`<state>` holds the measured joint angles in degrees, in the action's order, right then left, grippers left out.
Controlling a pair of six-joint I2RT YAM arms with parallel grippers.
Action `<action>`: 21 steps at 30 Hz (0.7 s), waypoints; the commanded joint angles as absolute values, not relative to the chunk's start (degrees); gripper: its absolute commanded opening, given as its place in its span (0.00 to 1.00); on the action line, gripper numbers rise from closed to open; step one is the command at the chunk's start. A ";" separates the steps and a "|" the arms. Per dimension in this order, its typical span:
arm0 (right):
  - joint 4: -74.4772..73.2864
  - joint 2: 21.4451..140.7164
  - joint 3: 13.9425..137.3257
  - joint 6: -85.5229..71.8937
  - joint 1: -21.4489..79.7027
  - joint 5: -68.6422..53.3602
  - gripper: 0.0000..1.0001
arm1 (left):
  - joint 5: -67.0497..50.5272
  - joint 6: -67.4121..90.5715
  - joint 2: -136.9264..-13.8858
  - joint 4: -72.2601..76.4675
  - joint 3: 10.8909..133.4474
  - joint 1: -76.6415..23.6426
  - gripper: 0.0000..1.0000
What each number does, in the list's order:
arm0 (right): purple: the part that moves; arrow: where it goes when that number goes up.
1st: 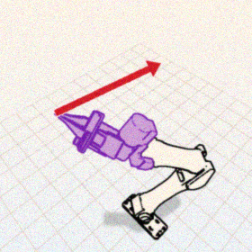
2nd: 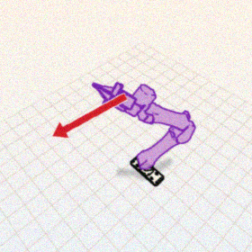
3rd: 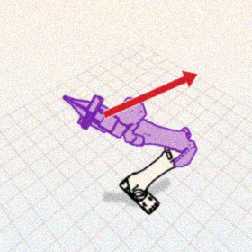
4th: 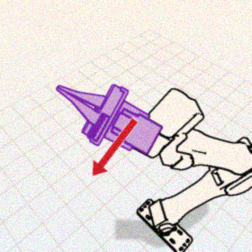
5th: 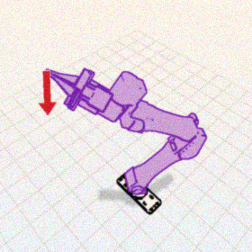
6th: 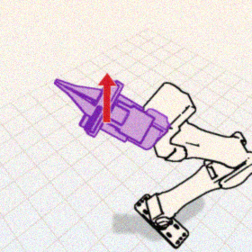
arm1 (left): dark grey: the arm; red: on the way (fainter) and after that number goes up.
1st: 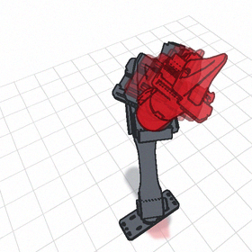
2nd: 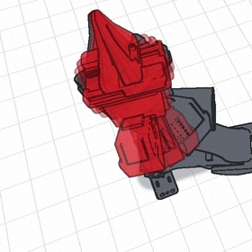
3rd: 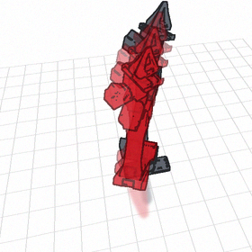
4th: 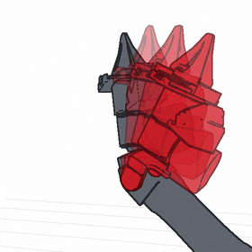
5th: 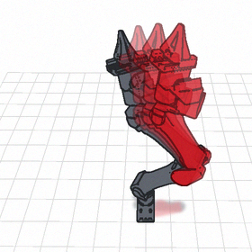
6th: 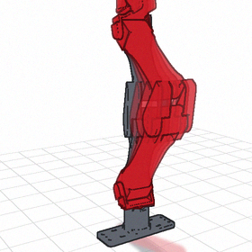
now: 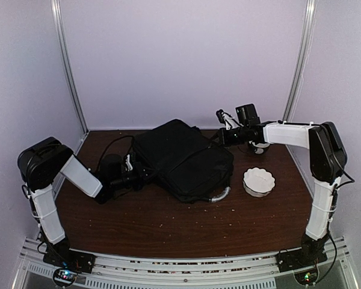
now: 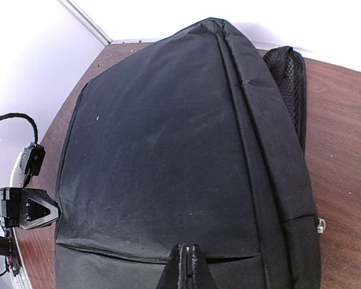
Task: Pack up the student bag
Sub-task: Zip the upper front pocket of the student bag.
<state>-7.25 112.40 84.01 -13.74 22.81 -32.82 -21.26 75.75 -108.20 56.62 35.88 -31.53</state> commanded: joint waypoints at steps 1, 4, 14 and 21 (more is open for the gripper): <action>-4.46 110.45 83.52 -13.71 20.55 -29.81 0.00 | -19.67 73.74 -106.55 54.67 34.71 -30.50 0.00; -4.28 111.05 83.50 -13.78 20.15 -29.79 0.00 | -19.64 73.53 -106.32 54.37 34.84 -30.50 0.00; -4.25 112.15 83.62 -13.55 18.98 -29.15 0.00 | -19.16 72.53 -105.29 53.13 34.34 -30.54 0.00; -4.77 113.39 84.20 -13.58 18.81 -28.60 0.00 | -19.03 72.32 -105.20 52.24 34.89 -30.50 0.00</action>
